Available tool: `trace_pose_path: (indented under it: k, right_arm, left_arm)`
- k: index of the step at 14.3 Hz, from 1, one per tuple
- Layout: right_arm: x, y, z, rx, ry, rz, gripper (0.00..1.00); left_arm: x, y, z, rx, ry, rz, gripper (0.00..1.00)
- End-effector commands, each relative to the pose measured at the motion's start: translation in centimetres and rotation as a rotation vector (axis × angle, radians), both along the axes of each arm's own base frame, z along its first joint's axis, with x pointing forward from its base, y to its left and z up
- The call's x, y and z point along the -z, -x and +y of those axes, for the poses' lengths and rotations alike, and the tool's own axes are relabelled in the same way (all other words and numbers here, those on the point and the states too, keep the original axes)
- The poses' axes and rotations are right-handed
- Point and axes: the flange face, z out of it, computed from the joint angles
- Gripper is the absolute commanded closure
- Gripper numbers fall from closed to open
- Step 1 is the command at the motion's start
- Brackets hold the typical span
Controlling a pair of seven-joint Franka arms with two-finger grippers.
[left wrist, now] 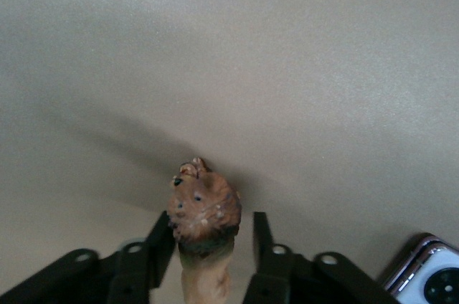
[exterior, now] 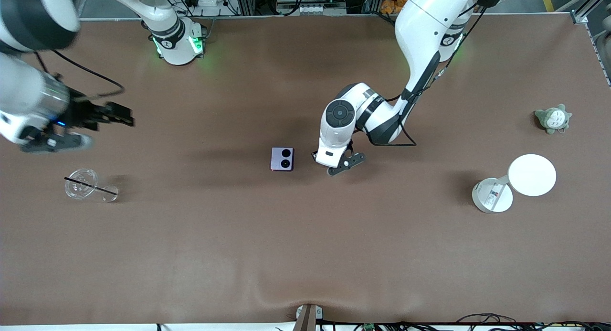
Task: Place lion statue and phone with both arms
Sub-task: 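Grasp the lion with the left gripper while the right gripper reaches the phone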
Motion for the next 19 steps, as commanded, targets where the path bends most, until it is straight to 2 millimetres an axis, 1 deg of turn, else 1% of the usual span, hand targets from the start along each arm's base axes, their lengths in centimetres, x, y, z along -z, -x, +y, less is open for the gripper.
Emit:
trace_pose_path:
  k: [1, 2, 4, 5, 6, 7, 10, 11, 13, 14, 16, 17, 18, 19]
  right_arm:
    - [3.0, -1.4, 4.6, 0.060, 0.003, -0.004, 0.00]
    - [4.3, -1.8, 6.4, 0.091, 0.005, -0.007, 0.00]
    - [6.8, -2.6, 9.1, 0.153, 0.006, -0.006, 0.00]
    - [7.8, -2.8, 10.1, 0.175, 0.005, -0.005, 0.00]
    - [8.7, -2.9, 11.1, 0.201, 0.006, -0.003, 0.00]
    - [9.8, -3.1, 11.9, 0.228, 0.008, 0.002, 0.00]
    - [13.4, -3.4, 15.4, 0.324, 0.014, 0.006, 0.00]
    - [14.4, -3.4, 16.9, 0.350, 0.009, -0.001, 0.00]
    - [17.1, -3.3, 19.7, 0.411, 0.003, -0.008, 0.00]
    - [18.7, -3.1, 21.2, 0.425, 0.009, -0.013, 0.00]
    - [22.1, -1.7, 24.4, 0.351, 0.056, -0.019, 0.00]
    - [23.4, -1.0, 25.9, 0.282, 0.084, -0.055, 0.00]
    - [24.5, -0.8, 26.7, 0.234, 0.103, -0.083, 0.00]
    - [25.6, -0.8, 27.0, 0.219, 0.104, -0.094, 0.00]
  left_arm:
    - [-0.1, 0.1, -0.1, -0.012, -0.008, -0.024, 0.97]
    - [-0.6, -0.3, 0.2, -0.018, -0.005, -0.029, 1.00]
    - [-2.1, -1.3, 1.0, -0.013, -0.002, -0.046, 1.00]
    - [-2.9, -1.9, 1.7, 0.005, -0.008, -0.066, 1.00]
    - [-3.8, -3.0, 2.8, 0.030, -0.017, -0.083, 1.00]
    - [-4.7, -4.2, 4.2, 0.062, -0.022, -0.089, 1.00]
    - [-6.3, -6.7, 8.9, 0.178, -0.062, -0.056, 1.00]
    - [-6.7, -7.7, 10.9, 0.203, -0.071, -0.047, 1.00]
    - [-7.2, -9.5, 14.1, 0.262, -0.071, -0.043, 1.00]
    - [-7.1, -10.3, 15.8, 0.284, -0.071, -0.039, 1.00]
    - [-7.0, -12.0, 19.5, 0.327, -0.069, -0.034, 1.00]
    - [-6.5, -12.4, 20.6, 0.347, -0.068, -0.025, 1.00]
    - [-6.3, -12.6, 21.2, 0.352, -0.068, -0.021, 1.00]
    - [-6.3, -13.0, 22.2, 0.361, -0.067, -0.020, 1.00]
